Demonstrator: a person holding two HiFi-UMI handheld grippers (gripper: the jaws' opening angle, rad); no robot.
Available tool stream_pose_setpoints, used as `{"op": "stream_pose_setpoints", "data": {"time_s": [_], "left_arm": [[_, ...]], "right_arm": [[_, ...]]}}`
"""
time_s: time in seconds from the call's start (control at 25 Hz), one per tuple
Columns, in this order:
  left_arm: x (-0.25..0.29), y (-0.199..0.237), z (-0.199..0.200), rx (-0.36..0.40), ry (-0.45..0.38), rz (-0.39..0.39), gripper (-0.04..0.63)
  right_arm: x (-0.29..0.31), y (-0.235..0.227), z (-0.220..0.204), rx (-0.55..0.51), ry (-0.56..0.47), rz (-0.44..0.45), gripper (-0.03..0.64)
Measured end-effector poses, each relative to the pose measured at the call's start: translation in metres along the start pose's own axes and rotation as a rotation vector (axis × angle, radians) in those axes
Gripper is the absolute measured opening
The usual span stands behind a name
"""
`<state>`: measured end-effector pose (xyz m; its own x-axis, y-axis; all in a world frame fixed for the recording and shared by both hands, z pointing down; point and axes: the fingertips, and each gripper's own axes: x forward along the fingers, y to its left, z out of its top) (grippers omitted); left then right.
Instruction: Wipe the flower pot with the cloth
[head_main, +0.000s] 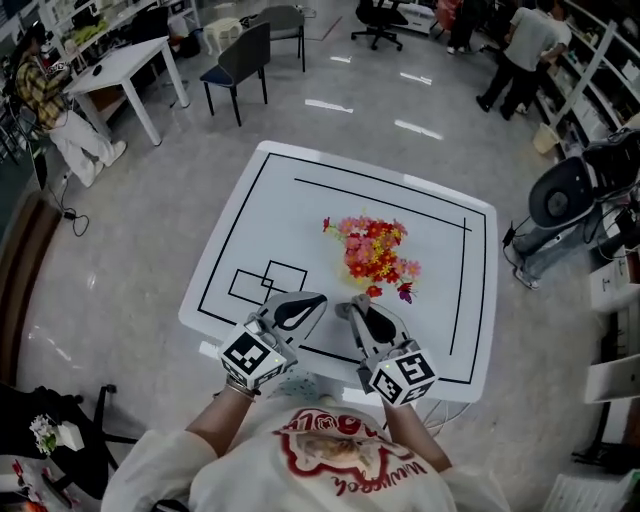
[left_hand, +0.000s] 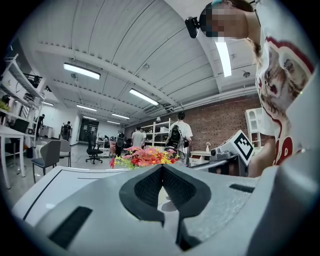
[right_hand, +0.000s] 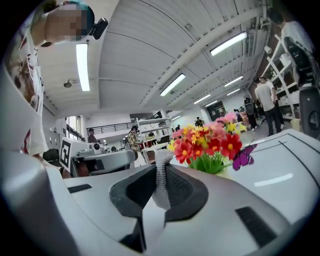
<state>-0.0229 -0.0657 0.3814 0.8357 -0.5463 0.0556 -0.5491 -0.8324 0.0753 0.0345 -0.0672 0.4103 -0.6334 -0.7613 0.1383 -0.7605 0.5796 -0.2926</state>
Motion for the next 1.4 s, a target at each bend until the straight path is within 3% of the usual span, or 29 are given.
{"op": "stream_pose_setpoints", "data": {"time_s": [0.44,0.72,0.92,1.08,1.4], "left_arm": [[-0.004,-0.058,0.049,-0.045,-0.105,0.006,0.003],[-0.021,-0.084,0.068,-0.081,-0.153,0.037,0.003],[-0.03,-0.092,0.09,-0.012,-0.168,0.023,0.003],[-0.041,-0.103,0.095,-0.02,-0.199,-0.005,0.003],[-0.129,-0.133,0.083,-0.045,-0.193,0.01,0.003]], "right_arm": [[-0.077,0.033,0.09,-0.218,-0.167,0.012,0.038],[-0.099,0.047,0.1,-0.281,-0.188,0.014,0.038],[-0.109,0.06,0.113,-0.302,-0.216,0.011,0.038],[-0.123,0.075,0.109,-0.31,-0.221,-0.013,0.038],[-0.149,0.158,0.086,-0.312,-0.243,-0.043,0.038]]}}
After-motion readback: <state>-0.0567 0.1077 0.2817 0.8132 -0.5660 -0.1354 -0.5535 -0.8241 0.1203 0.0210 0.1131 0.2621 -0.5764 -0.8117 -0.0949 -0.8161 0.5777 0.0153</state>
